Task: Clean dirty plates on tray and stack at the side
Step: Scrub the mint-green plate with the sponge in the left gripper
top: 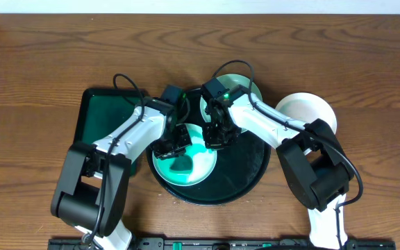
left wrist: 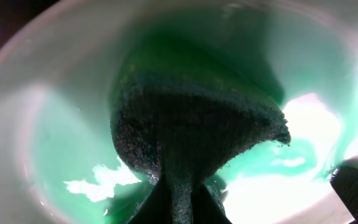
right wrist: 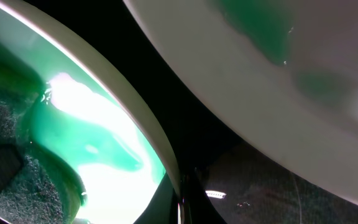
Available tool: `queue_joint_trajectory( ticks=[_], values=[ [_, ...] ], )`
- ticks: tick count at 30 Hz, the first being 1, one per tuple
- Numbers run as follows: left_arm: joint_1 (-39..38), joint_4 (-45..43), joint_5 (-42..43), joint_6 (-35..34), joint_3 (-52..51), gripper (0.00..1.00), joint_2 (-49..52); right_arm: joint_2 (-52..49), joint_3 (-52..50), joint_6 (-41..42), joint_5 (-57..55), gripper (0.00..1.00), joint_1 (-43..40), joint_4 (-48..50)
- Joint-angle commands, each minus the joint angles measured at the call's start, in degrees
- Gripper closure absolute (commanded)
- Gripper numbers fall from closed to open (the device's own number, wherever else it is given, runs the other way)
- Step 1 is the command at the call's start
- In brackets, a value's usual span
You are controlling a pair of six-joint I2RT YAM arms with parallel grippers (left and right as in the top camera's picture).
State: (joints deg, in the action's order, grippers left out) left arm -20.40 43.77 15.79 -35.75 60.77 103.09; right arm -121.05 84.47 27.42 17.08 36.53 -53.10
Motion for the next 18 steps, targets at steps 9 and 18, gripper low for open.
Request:
queue_joint_trajectory(
  ticks=[9, 18],
  values=[
    [4.3, 3.3, -8.6, -1.2, -2.1, 0.93, 2.8, -1.9, -0.2, -0.3, -1.6, 0.99, -0.2, 0.0],
    [-0.2, -3.5, 10.1, 2.5, -2.1, 0.93, 2.8, -1.9, -0.2, -0.3, -1.5, 0.99, -0.2, -0.1]
  ],
)
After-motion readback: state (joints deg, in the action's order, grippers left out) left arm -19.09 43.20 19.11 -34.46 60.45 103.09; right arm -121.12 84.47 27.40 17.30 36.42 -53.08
